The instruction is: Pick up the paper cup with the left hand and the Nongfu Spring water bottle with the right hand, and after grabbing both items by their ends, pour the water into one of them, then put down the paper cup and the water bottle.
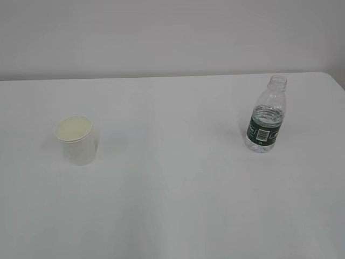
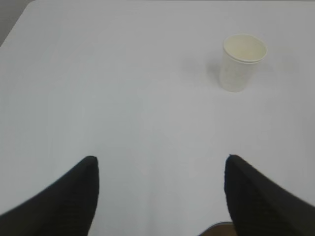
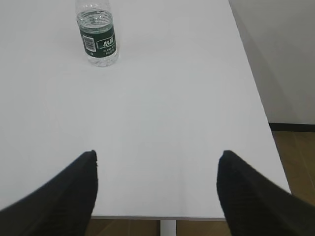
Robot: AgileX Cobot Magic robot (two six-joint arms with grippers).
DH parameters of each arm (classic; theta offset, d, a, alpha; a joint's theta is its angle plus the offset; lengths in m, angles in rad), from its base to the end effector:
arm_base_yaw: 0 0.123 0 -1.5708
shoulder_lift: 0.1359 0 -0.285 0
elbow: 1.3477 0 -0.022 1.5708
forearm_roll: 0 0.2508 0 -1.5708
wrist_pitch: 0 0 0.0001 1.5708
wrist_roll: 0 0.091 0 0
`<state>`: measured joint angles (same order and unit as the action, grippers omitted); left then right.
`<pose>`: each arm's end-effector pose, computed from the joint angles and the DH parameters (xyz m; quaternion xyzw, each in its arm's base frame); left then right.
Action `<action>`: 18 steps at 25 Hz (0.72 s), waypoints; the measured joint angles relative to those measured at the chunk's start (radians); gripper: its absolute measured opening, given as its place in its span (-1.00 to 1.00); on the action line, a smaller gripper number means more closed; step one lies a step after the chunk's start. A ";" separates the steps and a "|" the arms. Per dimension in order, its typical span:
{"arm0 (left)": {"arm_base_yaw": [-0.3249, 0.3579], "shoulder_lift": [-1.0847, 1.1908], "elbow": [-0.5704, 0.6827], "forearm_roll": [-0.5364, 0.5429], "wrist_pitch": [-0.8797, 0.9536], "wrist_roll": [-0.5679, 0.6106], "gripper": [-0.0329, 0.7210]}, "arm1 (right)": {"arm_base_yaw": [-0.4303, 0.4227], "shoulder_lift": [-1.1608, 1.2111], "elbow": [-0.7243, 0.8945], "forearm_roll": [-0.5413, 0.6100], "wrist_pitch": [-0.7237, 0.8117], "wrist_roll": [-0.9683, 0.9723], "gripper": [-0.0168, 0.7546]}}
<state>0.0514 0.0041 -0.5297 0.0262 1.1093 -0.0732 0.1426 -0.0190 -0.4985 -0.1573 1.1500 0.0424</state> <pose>-0.0098 0.0016 0.2816 -0.0545 0.8574 0.0075 0.5118 -0.0101 -0.0146 0.2705 -0.0363 0.8680 -0.0327 0.4942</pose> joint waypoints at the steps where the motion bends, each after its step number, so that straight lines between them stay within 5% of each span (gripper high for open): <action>1: 0.000 0.000 0.000 0.000 0.000 0.000 0.59 | 0.000 0.000 0.000 0.000 0.000 0.000 0.53; 18: 0.000 0.000 0.000 0.000 -0.002 0.000 0.52 | 0.000 0.000 0.000 0.000 0.000 0.000 0.53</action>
<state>0.0514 0.0041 -0.5297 0.0262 1.1076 -0.0732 0.1426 -0.0190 -0.4985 -0.1573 1.1500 0.0424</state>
